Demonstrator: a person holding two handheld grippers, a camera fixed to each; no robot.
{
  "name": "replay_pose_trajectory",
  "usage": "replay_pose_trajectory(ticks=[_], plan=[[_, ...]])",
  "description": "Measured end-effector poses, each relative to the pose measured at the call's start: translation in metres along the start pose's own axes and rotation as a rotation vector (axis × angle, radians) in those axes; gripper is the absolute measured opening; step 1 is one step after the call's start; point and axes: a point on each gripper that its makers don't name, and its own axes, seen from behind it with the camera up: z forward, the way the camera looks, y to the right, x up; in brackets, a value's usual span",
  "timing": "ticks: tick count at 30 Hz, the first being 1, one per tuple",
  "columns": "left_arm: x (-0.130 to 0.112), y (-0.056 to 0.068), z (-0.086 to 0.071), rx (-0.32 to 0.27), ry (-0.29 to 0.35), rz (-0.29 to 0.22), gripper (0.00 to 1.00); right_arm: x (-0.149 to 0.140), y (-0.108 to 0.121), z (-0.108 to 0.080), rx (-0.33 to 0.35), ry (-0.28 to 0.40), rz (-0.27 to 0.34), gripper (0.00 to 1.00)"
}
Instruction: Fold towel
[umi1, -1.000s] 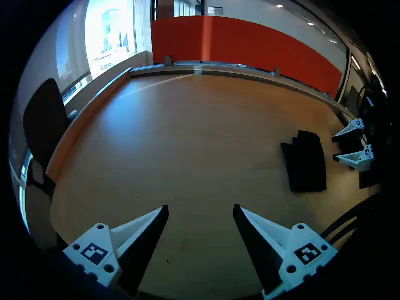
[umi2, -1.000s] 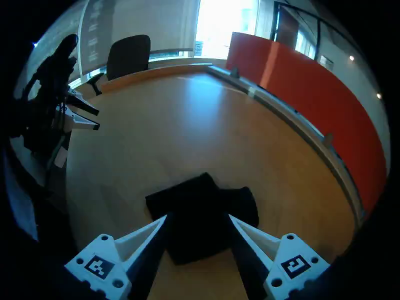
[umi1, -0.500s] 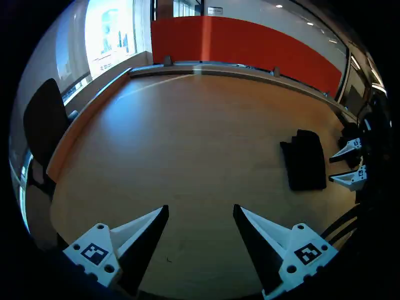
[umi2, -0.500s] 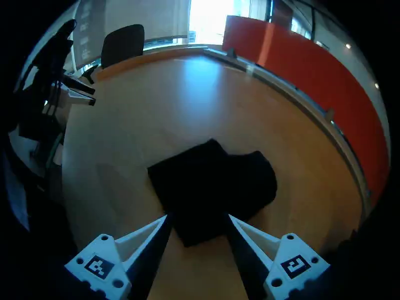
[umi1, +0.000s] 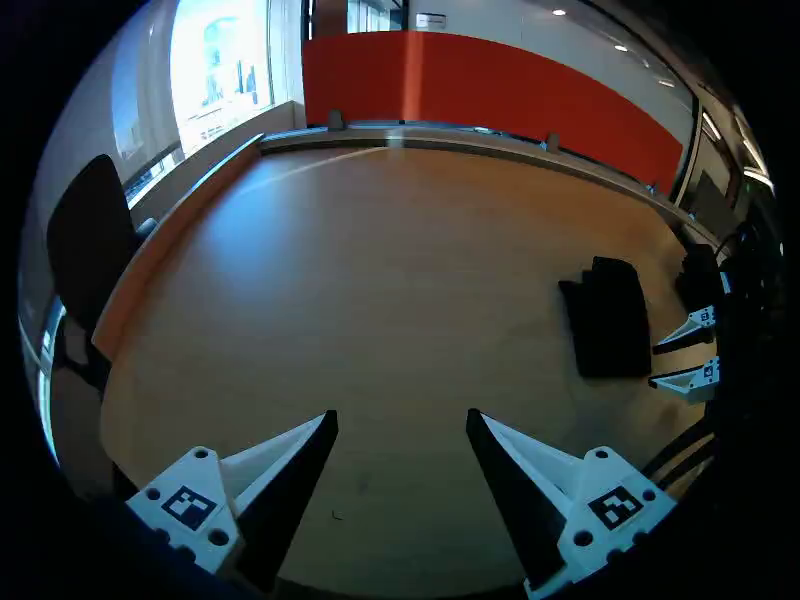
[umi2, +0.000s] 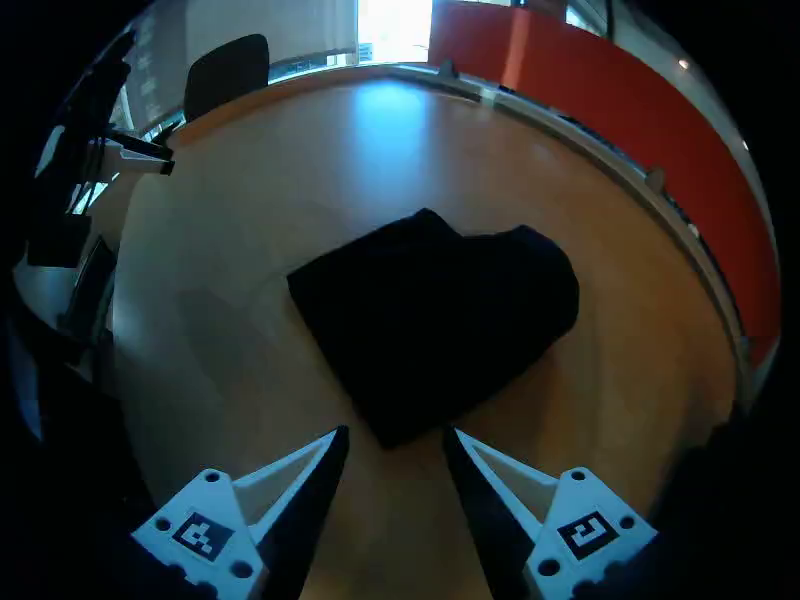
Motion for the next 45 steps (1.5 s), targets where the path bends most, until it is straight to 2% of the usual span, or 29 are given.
replay_pose_trajectory(ticks=[4,11,14,22,31,39,45], plan=[[0.000,0.001,0.000,-0.001,0.001,0.001,0.95,-0.001,0.000,0.002,-0.003,0.001,0.009,0.63],[0.000,0.002,-0.001,-0.001,0.003,0.000,0.96,-0.006,-0.001,0.006,-0.009,-0.006,0.031,0.42],[-0.001,0.001,-0.002,0.000,0.002,-0.001,0.95,-0.008,-0.002,0.007,-0.008,-0.008,0.040,0.37],[-0.002,0.002,-0.002,0.000,0.001,-0.002,0.96,-0.009,-0.003,0.009,-0.009,-0.004,0.064,0.34],[0.000,0.004,-0.001,-0.003,0.003,0.001,0.95,-0.007,-0.005,0.009,-0.006,0.002,0.071,0.08],[0.001,0.002,-0.001,-0.002,0.003,0.003,0.95,-0.002,-0.001,0.008,-0.025,0.022,0.066,0.08],[0.004,0.002,0.001,-0.004,0.010,0.006,0.96,0.025,0.012,-0.014,-0.059,0.075,0.032,0.08]])
